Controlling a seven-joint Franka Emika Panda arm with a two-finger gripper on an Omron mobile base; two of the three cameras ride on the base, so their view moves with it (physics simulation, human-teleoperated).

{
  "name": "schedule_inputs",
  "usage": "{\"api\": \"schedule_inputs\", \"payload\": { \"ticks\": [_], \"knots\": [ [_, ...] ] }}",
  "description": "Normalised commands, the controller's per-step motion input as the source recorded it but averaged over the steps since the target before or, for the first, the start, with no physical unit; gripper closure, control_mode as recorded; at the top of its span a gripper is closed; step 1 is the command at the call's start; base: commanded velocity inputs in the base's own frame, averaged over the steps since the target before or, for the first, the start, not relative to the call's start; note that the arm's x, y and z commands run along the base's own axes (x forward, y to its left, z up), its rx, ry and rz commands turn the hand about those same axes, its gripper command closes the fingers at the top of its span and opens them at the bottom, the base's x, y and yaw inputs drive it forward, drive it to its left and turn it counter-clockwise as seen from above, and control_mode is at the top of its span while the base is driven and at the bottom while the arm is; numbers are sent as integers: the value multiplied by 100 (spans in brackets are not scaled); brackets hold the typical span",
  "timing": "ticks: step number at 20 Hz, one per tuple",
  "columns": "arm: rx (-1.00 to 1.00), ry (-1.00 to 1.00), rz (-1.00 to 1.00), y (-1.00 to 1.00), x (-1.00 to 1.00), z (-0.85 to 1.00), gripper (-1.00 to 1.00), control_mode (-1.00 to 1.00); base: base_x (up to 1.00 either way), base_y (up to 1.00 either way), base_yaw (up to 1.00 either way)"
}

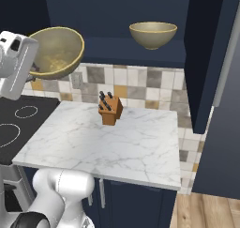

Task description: Move the bowls from the cabinet to the plates on the dining table.

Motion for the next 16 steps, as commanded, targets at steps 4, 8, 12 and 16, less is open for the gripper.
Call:
{"api": "schedule_inputs", "payload": {
  "ticks": [4, 8, 12, 16],
  "knots": [
    [-6, 29, 0, -12, -20, 0, 100, -100, 0, 0, 0],
    [-8, 22, 0, -16, -8, 0, 100, -100, 0, 0, 0],
    [-14, 11, 0, -31, 0, -21, 100, -100, 0, 0, 0],
    [-14, 5, 0, -41, 0, -27, 100, -100, 0, 0, 0]
  ]
}}
